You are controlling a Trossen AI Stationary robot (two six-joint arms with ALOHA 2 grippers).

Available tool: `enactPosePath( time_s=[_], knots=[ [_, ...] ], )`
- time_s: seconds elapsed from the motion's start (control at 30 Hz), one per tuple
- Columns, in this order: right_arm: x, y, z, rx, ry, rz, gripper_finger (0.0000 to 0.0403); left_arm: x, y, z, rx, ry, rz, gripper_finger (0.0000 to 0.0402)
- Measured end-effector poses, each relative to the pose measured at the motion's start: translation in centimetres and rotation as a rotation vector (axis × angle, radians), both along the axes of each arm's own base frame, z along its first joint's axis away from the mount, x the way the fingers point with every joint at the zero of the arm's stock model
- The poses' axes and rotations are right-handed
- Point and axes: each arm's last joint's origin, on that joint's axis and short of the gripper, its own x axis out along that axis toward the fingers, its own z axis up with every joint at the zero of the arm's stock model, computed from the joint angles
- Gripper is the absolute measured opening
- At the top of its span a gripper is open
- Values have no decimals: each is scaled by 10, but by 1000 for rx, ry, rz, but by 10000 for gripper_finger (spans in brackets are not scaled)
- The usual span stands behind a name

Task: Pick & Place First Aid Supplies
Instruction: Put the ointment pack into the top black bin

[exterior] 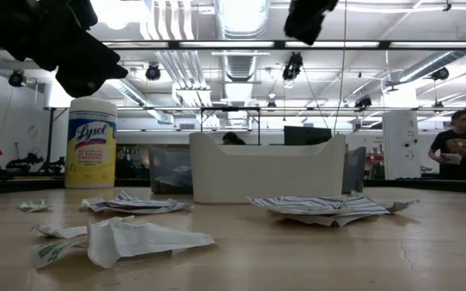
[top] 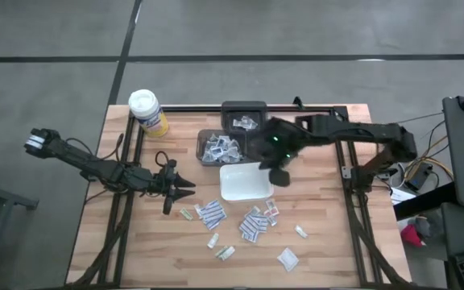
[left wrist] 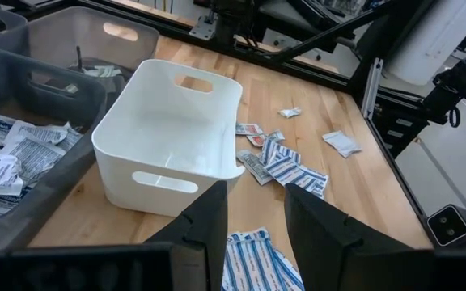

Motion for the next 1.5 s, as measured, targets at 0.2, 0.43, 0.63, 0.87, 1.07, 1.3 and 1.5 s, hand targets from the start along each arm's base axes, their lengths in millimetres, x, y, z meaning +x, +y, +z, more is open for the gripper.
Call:
enactPosePath(
  time_s=[0.2, 0.43, 0.63, 0.87, 1.07, 1.3, 1.5],
  knots=[
    [-28, 33, 1, 53, 7, 25, 8, 0, 0, 0, 0, 0, 1, 117],
    [-61, 67, -10, 128, 63, 38, 8, 0, 0, 0, -1, -1, 0, 117],
    [-84, 88, -29, 188, 148, 16, 8, 0, 0, 0, -1, 0, 0, 117],
    [-92, 102, -60, 216, 252, -27, 8, 0, 0, 0, -1, -1, 0, 117],
    [-89, 105, -89, 276, 242, -102, 8, 0, 0, 0, -6, -1, 2, 117],
    [-90, 104, -116, 340, 247, -269, 8, 0, 0, 0, -6, 0, 2, 117],
    [-90, 102, -128, 400, 242, -468, 8, 0, 0, 0, -5, 0, 1, 117]
  ],
)
